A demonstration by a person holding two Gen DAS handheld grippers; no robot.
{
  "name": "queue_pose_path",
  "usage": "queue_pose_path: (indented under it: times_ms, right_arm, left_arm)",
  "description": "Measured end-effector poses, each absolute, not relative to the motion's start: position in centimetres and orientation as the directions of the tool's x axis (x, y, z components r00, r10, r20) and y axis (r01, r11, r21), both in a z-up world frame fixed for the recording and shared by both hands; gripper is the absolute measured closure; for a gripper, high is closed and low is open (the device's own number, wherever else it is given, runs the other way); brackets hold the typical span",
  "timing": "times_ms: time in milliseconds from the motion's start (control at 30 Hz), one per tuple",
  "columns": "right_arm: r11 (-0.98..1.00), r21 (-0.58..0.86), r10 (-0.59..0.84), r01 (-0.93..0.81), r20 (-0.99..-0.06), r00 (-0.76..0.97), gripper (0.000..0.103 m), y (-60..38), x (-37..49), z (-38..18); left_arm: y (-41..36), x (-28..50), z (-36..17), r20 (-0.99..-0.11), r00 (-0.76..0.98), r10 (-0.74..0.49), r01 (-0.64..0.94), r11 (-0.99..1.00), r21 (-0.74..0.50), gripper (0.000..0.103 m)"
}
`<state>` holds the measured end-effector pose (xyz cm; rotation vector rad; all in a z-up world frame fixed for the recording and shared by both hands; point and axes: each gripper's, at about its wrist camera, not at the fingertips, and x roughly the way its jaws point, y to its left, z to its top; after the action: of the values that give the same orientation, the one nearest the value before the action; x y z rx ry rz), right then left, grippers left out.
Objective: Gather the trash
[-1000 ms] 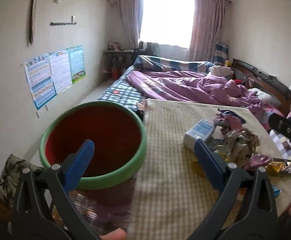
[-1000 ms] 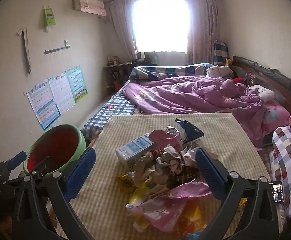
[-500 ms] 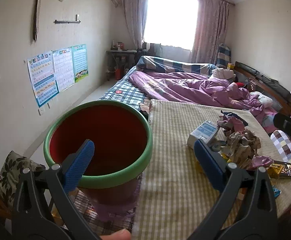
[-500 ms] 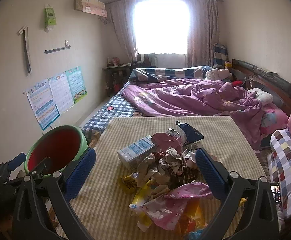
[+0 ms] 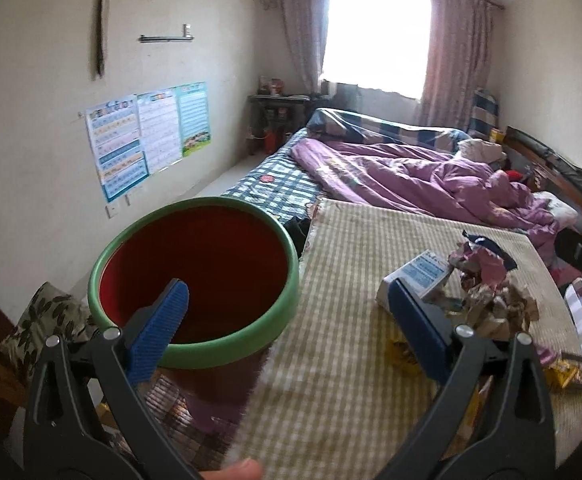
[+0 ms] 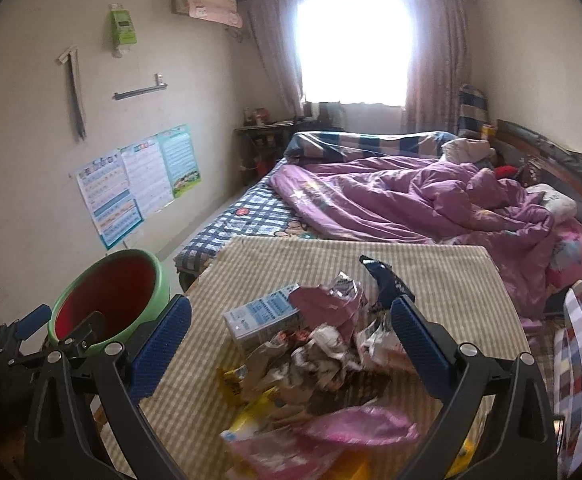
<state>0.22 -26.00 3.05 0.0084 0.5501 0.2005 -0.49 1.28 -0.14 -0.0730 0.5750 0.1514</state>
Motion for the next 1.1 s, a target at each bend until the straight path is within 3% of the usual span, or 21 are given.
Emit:
queue_pose_path:
  times_ms: [333, 1100]
  right_arm:
    - [0.956, 0.099, 0.285, -0.277, -0.543, 0.790, 0.007, -29.2, 2.1, 2.7]
    - [0.949, 0.092, 0.298, -0.300, -0.569, 0.766, 0.007, -29.8, 2.9, 2.5]
  left_arm:
    - [-2.1, -1.5, 0.2, -0.563, 0.794, 0.229, -0.282, 0.959, -0.007, 0.005]
    - [-4.7, -1.2, 0.1, -0.567, 0.793, 0.220, -0.256, 0.967, 0.017, 0.005]
